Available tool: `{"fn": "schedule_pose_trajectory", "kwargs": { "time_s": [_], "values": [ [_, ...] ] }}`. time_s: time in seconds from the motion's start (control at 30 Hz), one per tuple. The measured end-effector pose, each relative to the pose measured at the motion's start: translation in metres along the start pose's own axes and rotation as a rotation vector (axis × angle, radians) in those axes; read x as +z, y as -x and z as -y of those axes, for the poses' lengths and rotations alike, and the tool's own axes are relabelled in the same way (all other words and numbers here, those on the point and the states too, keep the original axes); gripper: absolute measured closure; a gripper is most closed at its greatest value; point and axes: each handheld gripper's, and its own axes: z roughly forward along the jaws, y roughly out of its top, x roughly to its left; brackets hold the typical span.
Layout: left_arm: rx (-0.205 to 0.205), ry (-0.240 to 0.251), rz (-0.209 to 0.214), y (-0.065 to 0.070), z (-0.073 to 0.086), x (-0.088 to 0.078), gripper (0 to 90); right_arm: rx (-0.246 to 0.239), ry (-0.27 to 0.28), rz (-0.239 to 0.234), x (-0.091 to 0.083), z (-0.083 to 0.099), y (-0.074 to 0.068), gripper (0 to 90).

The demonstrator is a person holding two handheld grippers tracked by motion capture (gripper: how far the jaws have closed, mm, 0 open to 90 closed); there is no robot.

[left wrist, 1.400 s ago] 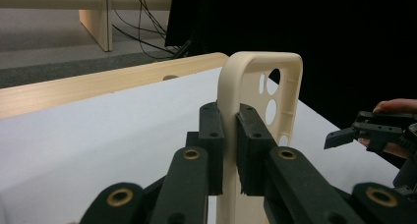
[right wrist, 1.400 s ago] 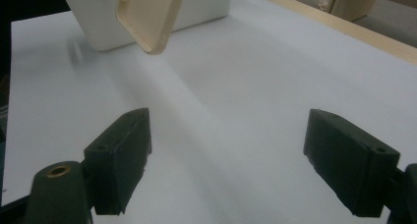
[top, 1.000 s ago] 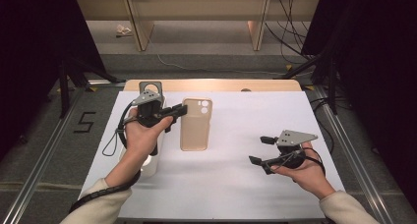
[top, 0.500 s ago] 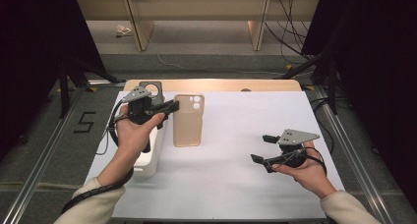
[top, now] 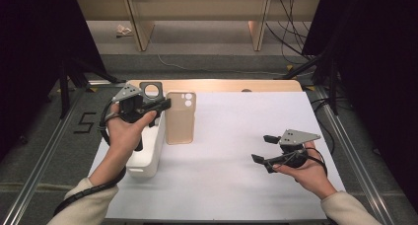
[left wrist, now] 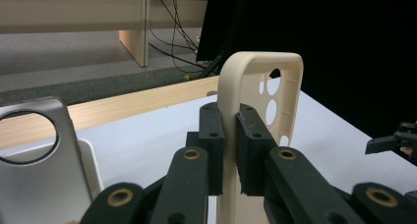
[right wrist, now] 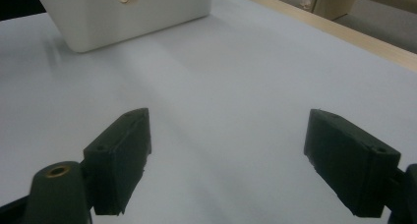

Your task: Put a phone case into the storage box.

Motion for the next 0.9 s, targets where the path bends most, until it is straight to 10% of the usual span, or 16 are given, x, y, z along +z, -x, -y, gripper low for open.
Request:
{"fn": "schedule_pose_trajectory", "kwargs": {
  "time_s": [0.9],
  "values": [
    [0.022, 0.028, -0.030, -0.024, -0.007, -0.009, 82.4, 0.011, 0.013, 0.010, 0.000, 0.000, 0.001, 19.1]
  ]
}}
